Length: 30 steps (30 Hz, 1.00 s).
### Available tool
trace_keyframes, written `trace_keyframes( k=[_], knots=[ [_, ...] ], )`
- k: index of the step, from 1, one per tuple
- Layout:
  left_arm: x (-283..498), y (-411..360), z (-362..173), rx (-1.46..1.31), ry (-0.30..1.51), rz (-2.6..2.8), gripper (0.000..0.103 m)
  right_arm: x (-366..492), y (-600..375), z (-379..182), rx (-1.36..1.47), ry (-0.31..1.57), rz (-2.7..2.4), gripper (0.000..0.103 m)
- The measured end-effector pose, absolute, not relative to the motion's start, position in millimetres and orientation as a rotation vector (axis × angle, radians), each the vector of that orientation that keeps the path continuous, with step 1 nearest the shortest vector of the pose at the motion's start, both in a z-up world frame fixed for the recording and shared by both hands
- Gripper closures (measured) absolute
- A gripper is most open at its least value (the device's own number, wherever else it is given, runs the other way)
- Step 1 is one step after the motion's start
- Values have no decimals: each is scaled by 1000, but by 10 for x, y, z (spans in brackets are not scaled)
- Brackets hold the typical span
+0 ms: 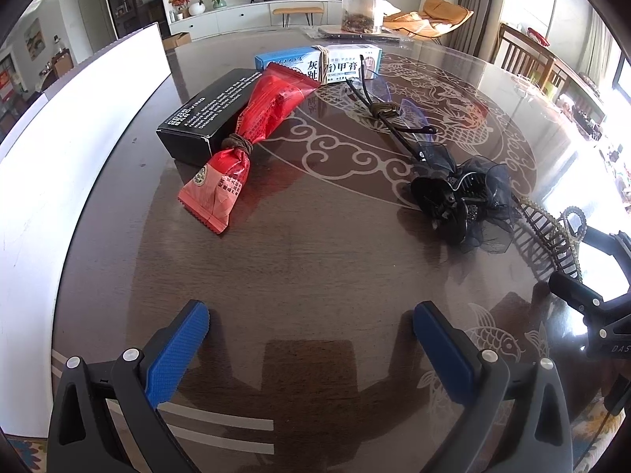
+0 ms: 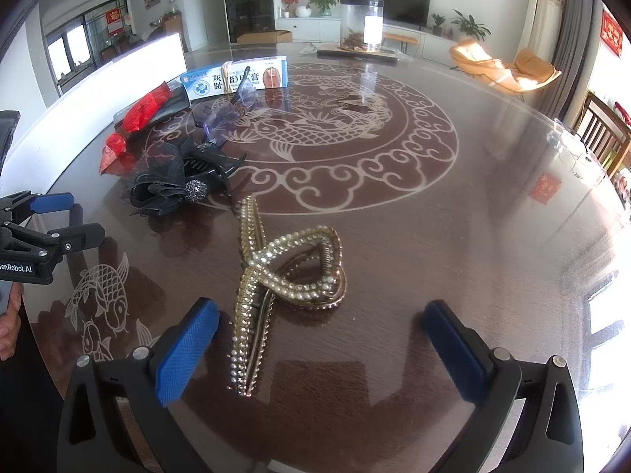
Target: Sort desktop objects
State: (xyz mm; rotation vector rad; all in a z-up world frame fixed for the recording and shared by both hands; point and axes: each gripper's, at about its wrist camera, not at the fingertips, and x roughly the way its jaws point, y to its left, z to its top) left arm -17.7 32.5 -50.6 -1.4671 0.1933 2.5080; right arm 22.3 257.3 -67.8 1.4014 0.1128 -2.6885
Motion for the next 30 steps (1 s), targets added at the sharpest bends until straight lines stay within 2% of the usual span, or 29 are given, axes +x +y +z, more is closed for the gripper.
trace_keyframes(
  k=[30],
  knots=[
    [-59,427,-512,-1459,92,2665,0,212,2573,-684,1403,107,-2693,0]
  ],
)
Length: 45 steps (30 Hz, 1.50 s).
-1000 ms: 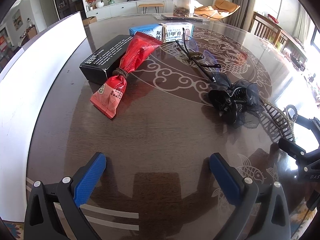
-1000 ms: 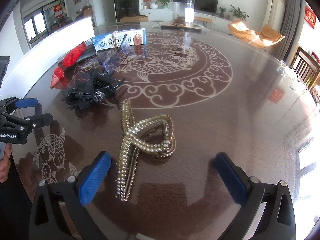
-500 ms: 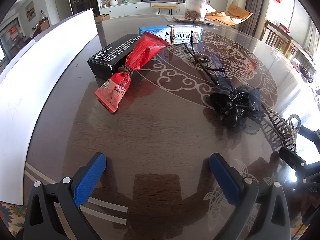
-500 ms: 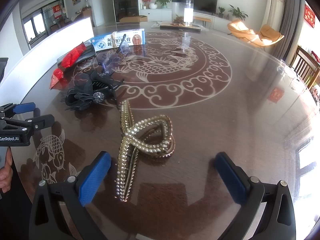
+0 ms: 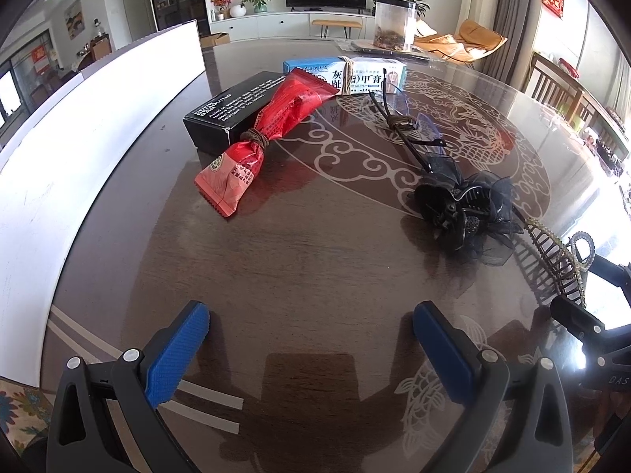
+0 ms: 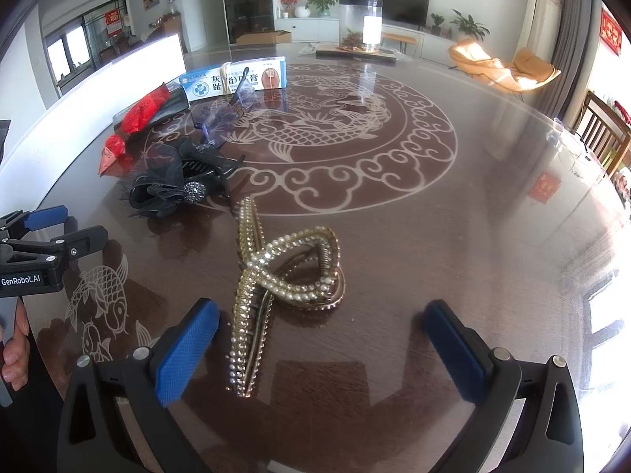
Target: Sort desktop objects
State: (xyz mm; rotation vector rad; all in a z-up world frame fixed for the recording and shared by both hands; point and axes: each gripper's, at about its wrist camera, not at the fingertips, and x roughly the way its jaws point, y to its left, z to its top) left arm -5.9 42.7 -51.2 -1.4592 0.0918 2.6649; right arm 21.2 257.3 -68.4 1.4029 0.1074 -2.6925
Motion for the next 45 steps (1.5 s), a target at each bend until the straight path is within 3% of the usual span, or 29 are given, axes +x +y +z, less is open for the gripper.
trace_keyframes(
  k=[45],
  knots=[
    [-76,541,-520,-1414,118,2641,0,-27,2540,-710,1390,100,-2706,0]
  ],
)
